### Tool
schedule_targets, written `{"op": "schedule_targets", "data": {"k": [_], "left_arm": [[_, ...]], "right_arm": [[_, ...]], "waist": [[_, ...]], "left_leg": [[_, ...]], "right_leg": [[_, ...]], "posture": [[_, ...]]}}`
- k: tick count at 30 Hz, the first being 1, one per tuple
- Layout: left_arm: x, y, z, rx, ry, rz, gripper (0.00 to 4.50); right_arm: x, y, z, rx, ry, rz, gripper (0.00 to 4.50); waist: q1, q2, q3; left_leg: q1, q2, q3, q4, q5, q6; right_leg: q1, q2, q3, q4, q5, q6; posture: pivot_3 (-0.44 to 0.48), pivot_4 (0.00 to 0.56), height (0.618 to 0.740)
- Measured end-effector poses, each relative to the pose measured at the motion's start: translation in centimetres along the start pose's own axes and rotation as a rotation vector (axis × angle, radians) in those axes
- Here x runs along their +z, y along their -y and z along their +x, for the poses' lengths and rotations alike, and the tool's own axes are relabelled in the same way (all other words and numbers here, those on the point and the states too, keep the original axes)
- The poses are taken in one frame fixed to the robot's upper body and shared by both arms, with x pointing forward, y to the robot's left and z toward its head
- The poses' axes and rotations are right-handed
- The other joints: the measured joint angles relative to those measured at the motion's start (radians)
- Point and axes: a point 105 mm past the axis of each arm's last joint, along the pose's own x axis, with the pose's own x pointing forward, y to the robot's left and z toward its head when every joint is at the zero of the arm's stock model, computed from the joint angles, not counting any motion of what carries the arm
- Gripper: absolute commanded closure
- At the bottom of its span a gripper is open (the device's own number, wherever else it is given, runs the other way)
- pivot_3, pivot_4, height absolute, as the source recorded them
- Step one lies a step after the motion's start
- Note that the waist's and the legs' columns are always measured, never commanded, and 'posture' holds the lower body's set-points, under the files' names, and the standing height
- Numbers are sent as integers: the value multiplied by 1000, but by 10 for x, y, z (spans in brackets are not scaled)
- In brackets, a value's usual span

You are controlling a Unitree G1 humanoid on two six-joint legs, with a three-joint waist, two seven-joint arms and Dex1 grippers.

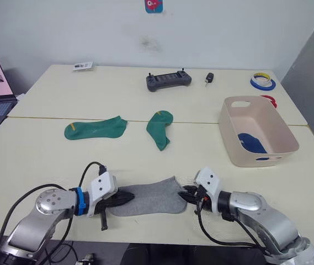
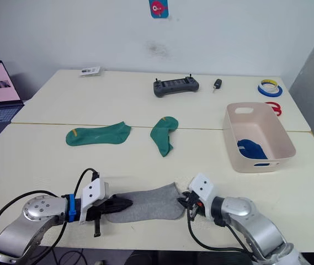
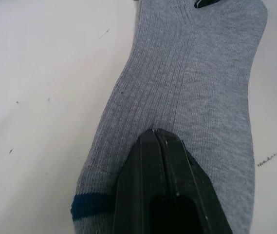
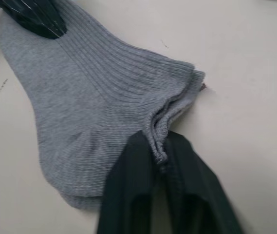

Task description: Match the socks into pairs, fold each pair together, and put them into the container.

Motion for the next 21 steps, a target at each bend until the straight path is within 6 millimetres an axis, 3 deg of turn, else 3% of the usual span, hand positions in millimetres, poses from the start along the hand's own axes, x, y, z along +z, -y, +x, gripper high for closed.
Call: {"op": "schedule_targets", "data": {"k": [4, 11, 21], "left_arm": [[3, -1, 5, 28, 33, -11, 4500], [29, -9, 20, 44, 104, 11, 4500], [25, -3, 47, -44, 72, 6, 4500]], "right_arm": [[2, 7, -2, -3, 2, 31, 4470], [13, 36, -19, -27, -8, 50, 4470], [27, 36, -29, 62, -27, -11, 4470]], "waist": [[1, 0, 0], [0, -1, 1], [0, -1, 1]], "left_leg": [[0, 0, 0, 0, 0, 0], [-1, 0, 0, 1, 0, 0], [-1, 0, 0, 1, 0, 0]], "right_leg": [[0, 0, 0, 0, 0, 0], [0, 1, -1, 0, 0, 0], [0, 1, -1, 0, 0, 0]], "posture": [[0, 150, 740], [0, 150, 740], [0, 150, 740]]}}
